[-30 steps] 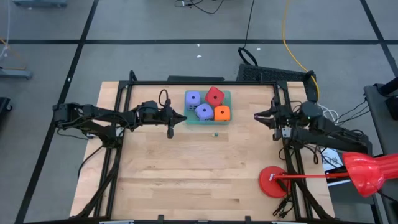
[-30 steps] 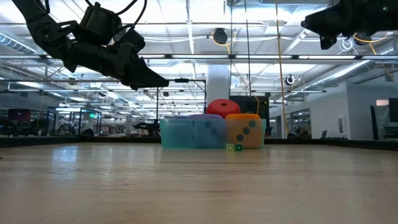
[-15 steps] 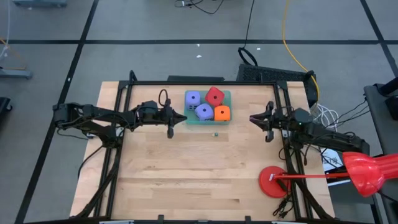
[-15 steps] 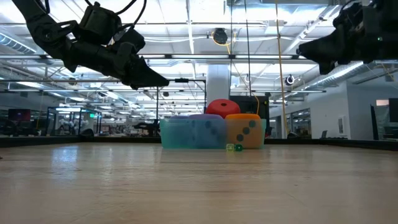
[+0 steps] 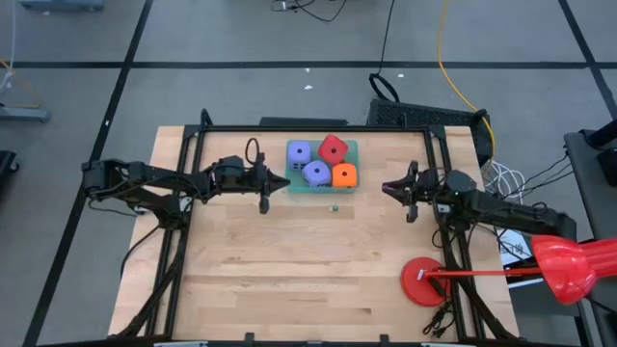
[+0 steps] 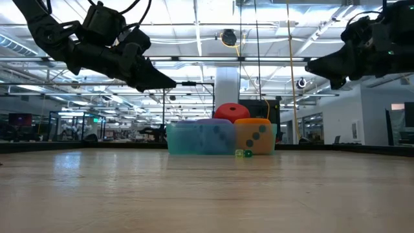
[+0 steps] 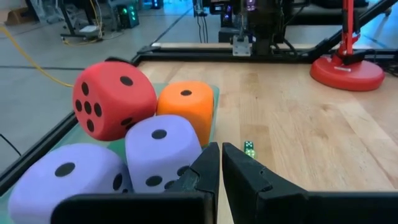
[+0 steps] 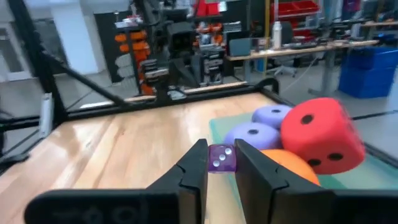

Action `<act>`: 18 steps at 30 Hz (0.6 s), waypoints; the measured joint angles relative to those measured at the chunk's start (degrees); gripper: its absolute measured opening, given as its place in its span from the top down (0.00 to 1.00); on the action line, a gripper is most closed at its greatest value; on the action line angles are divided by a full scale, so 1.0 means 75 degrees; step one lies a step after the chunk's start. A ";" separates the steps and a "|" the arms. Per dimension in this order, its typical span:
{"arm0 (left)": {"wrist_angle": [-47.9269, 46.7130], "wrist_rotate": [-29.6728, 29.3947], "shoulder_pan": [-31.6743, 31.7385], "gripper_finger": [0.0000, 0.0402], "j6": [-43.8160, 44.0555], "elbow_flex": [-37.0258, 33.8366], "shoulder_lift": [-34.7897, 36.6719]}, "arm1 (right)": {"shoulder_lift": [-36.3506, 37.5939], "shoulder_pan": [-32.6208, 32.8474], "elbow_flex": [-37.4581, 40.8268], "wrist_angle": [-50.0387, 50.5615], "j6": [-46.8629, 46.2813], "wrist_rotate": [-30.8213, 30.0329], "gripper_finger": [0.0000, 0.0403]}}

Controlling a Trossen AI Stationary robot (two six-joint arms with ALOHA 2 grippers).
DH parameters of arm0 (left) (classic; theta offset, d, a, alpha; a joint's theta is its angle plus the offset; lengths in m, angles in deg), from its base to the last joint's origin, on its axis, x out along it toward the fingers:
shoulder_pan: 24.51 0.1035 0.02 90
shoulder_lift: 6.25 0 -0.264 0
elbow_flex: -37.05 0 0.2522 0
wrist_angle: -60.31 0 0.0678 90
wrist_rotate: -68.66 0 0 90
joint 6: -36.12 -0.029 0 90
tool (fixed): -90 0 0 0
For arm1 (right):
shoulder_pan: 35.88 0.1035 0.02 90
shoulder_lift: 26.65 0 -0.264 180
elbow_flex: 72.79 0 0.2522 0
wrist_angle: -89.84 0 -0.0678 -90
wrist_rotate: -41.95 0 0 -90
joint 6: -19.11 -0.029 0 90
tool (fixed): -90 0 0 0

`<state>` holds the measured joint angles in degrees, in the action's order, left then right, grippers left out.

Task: Pick & Place Dice
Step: Put the small purple dice into the basket

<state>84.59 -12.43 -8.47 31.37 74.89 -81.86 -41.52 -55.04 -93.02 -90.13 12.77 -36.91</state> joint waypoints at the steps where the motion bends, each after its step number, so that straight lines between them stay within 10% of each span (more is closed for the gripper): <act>1: 0.0064 -0.0003 0.0000 0.92 0.0000 0.0000 0.0000 | -0.0193 0.0001 -0.0057 -0.0135 0.0004 -0.0081 0.86; 18: 0.0922 -0.0073 0.0286 0.92 0.0107 0.0003 0.0180 | -0.5690 0.0015 -0.2961 -0.0304 0.1146 -0.0115 0.86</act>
<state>91.50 -12.98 -6.33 32.17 74.91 -80.51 -84.20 -54.93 -115.22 -92.41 21.36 -37.77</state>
